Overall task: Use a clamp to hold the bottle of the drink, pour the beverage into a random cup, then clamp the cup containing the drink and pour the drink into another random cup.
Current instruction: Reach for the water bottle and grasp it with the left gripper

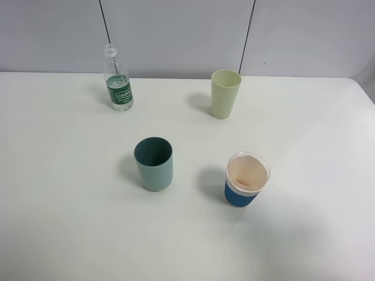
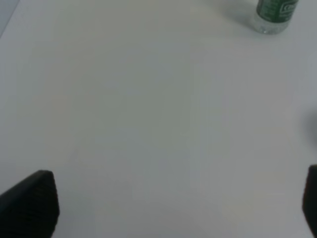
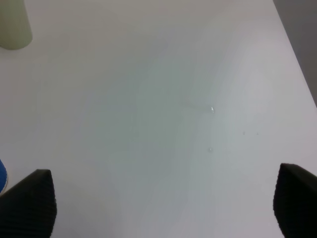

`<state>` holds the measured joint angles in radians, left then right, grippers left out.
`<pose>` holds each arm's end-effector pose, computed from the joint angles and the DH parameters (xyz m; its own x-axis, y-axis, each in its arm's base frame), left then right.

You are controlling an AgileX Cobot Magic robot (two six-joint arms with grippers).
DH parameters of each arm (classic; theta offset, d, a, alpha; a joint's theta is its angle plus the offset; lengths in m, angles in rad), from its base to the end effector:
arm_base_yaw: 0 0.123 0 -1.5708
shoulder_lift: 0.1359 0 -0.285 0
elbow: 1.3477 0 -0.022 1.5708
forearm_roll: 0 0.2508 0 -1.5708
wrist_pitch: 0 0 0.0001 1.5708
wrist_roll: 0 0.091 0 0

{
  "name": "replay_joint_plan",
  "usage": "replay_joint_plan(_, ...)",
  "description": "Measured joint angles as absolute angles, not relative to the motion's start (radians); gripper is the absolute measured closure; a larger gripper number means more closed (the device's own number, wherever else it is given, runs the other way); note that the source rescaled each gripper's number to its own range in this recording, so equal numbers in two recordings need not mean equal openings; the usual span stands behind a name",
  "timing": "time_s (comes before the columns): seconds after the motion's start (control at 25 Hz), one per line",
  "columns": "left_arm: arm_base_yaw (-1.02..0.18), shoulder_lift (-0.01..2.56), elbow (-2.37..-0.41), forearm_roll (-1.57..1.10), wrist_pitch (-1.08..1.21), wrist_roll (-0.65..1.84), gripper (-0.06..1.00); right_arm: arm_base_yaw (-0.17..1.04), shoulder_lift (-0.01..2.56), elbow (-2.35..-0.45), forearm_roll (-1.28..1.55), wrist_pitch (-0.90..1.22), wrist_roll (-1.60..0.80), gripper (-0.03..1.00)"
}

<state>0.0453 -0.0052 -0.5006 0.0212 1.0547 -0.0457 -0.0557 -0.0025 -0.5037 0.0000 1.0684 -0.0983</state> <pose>-0.0055 0.0014 0.2779 -0.4425 -0.0553 -0.8951 -0.0774 0.9967 -0.0233 -0.0060 0.0003 0.2777 -0.4599 -0.0727 -0.8850 0.0106 0.9961 -0.0873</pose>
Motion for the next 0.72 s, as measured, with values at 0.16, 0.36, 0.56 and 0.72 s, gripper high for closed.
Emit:
replay_joint_plan(0.16, 0.045, -0.005, -0.501, 0.021, 1.055, -0.046, -0.06, -0.056, -0.002, -0.504, 0.000, 1.068, -0.098, 0.30)
replay_joint_plan(0.36, 0.045, -0.005, -0.501, 0.021, 1.055, -0.046, -0.06, -0.056, -0.002, -0.504, 0.000, 1.068, -0.098, 0.30)
replay_joint_plan(0.56, 0.045, -0.005, -0.501, 0.021, 1.055, -0.046, -0.06, -0.056, -0.002, -0.504, 0.000, 1.068, -0.098, 0.30)
replay_joint_plan(0.72, 0.045, -0.005, -0.501, 0.021, 1.055, -0.046, -0.06, -0.056, -0.002, -0.504, 0.000, 1.068, -0.098, 0.30)
